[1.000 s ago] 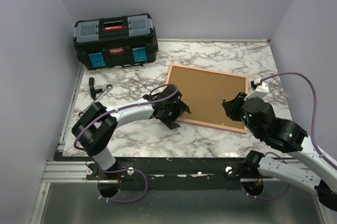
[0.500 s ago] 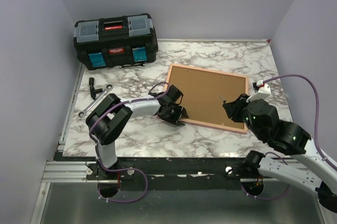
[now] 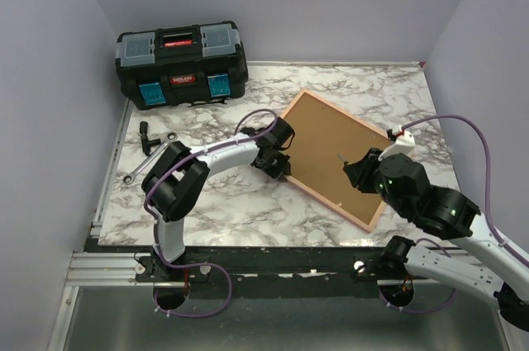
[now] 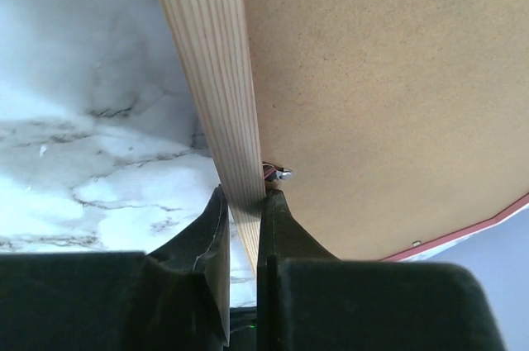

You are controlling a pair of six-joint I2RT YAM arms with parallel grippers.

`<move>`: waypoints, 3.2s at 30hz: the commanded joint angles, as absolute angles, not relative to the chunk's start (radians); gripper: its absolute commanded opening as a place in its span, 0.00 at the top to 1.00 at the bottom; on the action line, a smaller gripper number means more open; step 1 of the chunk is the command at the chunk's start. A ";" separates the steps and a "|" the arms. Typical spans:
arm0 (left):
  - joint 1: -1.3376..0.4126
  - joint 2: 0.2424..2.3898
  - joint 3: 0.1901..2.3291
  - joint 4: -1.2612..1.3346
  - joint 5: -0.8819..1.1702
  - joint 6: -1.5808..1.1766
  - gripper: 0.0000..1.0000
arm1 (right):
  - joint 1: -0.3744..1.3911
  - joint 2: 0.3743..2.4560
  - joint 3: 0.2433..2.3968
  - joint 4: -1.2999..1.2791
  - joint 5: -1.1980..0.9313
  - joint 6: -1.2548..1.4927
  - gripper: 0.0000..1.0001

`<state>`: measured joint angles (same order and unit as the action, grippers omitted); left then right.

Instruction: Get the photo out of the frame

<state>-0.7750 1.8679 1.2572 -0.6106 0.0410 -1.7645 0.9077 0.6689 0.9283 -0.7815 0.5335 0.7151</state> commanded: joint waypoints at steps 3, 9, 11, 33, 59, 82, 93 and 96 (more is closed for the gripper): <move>-0.726 1.929 1.390 -0.658 -0.016 -1.287 1.00 | 0.902 0.717 0.909 -0.768 0.451 0.759 0.99; -0.639 2.003 1.558 -0.728 -0.029 -0.961 1.00 | 0.902 0.770 0.882 -0.720 0.410 0.772 0.99; -0.608 2.033 1.623 -0.773 -0.007 -0.866 1.00 | 0.902 0.796 0.873 -0.707 0.405 0.772 1.00; -0.441 2.138 1.913 -0.856 0.210 -0.468 0.44 | 0.896 1.220 0.868 -0.442 0.274 0.669 0.99; -0.591 1.390 0.682 -0.178 0.518 -0.731 0.49 | 0.844 1.509 0.912 -0.220 -0.093 0.691 0.99; -0.651 1.430 0.562 -0.066 0.335 -0.822 0.74 | 1.044 1.466 0.885 -0.324 0.210 0.796 0.99; -0.652 1.414 0.528 -0.091 0.280 -0.831 0.74 | 1.043 1.513 0.911 -0.295 0.275 0.775 0.99; -0.652 1.414 0.528 -0.101 0.274 -0.829 0.74 | 1.044 1.515 0.923 -0.308 0.306 0.773 0.99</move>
